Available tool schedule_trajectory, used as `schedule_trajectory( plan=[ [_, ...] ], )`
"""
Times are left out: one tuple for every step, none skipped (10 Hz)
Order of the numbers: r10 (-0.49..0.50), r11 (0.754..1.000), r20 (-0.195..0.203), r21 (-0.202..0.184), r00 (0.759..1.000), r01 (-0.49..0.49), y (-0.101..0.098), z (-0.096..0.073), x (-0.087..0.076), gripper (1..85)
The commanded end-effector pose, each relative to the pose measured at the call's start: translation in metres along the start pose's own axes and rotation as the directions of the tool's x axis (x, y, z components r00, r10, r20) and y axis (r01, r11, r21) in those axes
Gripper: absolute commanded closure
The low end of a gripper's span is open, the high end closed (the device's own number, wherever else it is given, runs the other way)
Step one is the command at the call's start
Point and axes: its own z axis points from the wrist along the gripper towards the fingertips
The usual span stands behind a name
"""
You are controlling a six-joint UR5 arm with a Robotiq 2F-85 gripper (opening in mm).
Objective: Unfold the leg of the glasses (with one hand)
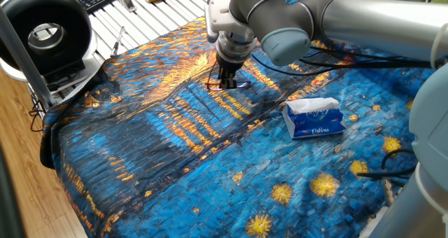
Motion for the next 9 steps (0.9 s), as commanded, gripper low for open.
schedule_trajectory(
  plan=[
    [-0.006, 1.0, 0.007, 0.003, 1.0, 0.006, -0.002, 0.002, 0.0, 52.7],
    [-0.01, 1.0, 0.01, 0.001, 1.0, 0.01, -0.002, 0.003, -0.001, 52.0],
    [-0.008, 1.0, 0.009, -0.009, 1.0, 0.009, 0.001, 0.004, 0.0, 50.7],
    [-0.011, 1.0, -0.01, -0.021, 1.0, 0.011, 0.004, 0.004, 0.005, 49.0],
    [-0.009, 1.0, -0.022, -0.027, 1.0, 0.008, 0.005, 0.004, 0.009, 48.3],
    [-0.001, 0.999, -0.021, -0.036, 1.0, 0.001, 0.008, 0.004, 0.01, 48.3],
    [-0.001, 0.999, -0.021, -0.036, 1.0, 0.001, 0.008, 0.005, 0.011, 48.3],
    [-0.001, 0.999, -0.02, -0.038, 1.0, 0.0, 0.009, 0.005, 0.011, 48.3],
    [0.008, 0.999, -0.02, -0.048, 1.0, -0.009, 0.011, 0.005, 0.011, 47.7]
  ],
)
